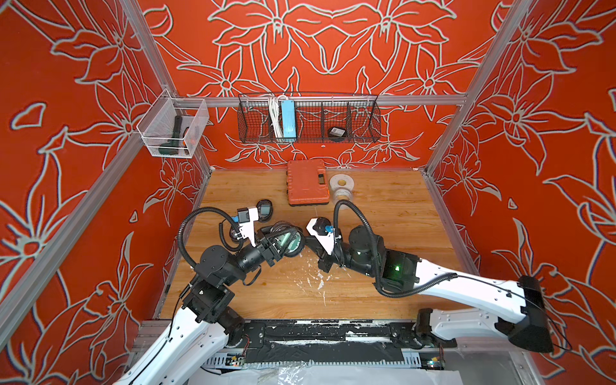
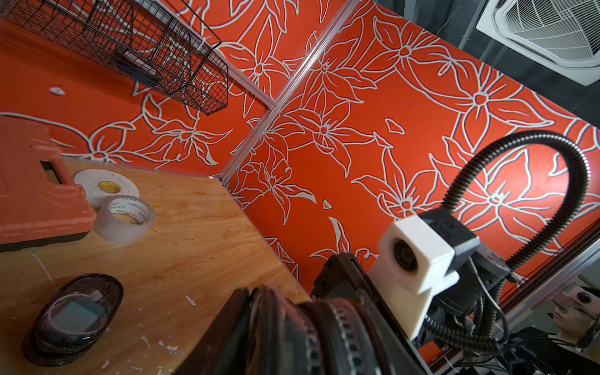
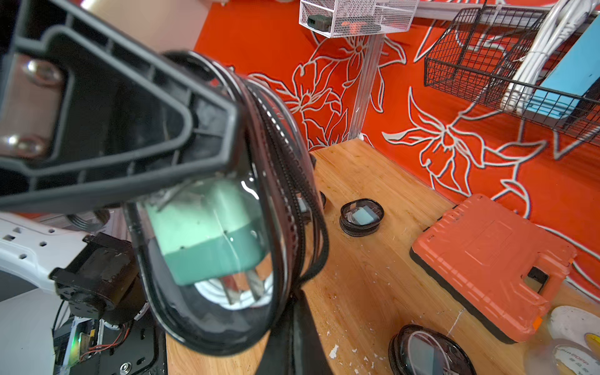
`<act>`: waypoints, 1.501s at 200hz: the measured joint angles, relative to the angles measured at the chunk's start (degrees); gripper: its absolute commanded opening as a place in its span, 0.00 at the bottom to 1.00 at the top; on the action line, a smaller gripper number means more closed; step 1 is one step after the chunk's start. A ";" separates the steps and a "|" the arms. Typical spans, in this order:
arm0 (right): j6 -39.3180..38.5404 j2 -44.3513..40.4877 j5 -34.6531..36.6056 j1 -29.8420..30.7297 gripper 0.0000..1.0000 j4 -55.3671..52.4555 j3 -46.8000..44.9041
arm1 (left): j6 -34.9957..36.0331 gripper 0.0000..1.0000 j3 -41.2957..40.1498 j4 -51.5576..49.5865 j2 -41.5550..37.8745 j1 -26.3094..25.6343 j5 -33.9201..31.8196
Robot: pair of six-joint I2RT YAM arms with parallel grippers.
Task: Pack away charging kits
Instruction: Zip the zipper on the storage bag.
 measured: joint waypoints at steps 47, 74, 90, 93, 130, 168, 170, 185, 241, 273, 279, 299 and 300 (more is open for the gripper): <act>6.29 -0.02 -0.04 -0.33 0.00 0.07 1.25 | -0.46 0.54 0.00 0.37 0.96 -0.02 -0.26; 11.30 -0.04 -0.04 -1.05 0.00 -0.04 1.97 | -0.66 0.56 0.00 0.37 2.05 0.00 -0.87; 14.08 -0.07 0.00 -1.57 0.00 -0.35 2.43 | -0.83 0.49 0.00 0.37 2.71 0.00 -0.98; 14.51 -0.07 0.04 -1.66 0.00 -0.39 2.51 | -1.03 0.46 0.00 0.35 2.80 0.00 -1.03; 18.25 -0.35 0.04 -2.03 0.00 -0.83 2.73 | -1.29 0.19 0.04 0.42 2.82 -0.02 -1.14; 17.09 -0.35 0.00 -2.03 0.00 -0.81 2.73 | -1.25 0.01 0.13 0.13 2.75 -0.02 -1.11; 16.79 -0.35 -0.02 -2.03 0.00 -0.81 2.73 | -1.27 0.00 0.22 -0.02 2.75 -0.02 -1.11; 13.62 -0.37 0.42 -2.03 0.00 -0.28 2.45 | -0.74 0.00 1.64 -1.84 3.30 -0.02 -1.16; -4.28 -0.98 3.45 -2.71 0.00 1.36 -1.62 | 3.45 0.00 11.06 -14.58 11.19 -0.02 -0.11; -11.02 -0.98 3.93 -4.50 0.00 -2.71 -1.64 | 5.55 0.00 13.86 -19.21 16.02 -0.02 1.09; -12.17 -0.98 3.98 -4.70 0.00 -3.26 -1.73 | 5.86 0.00 14.12 -19.89 16.72 0.00 1.33; -16.33 -1.25 4.00 -5.01 0.00 -2.54 -3.50 | 7.10 0.00 15.41 -22.49 18.69 -0.02 1.77; -16.59 -1.33 4.02 -5.01 0.00 -2.25 -3.80 | 7.15 0.00 15.45 -22.60 18.75 -0.02 1.77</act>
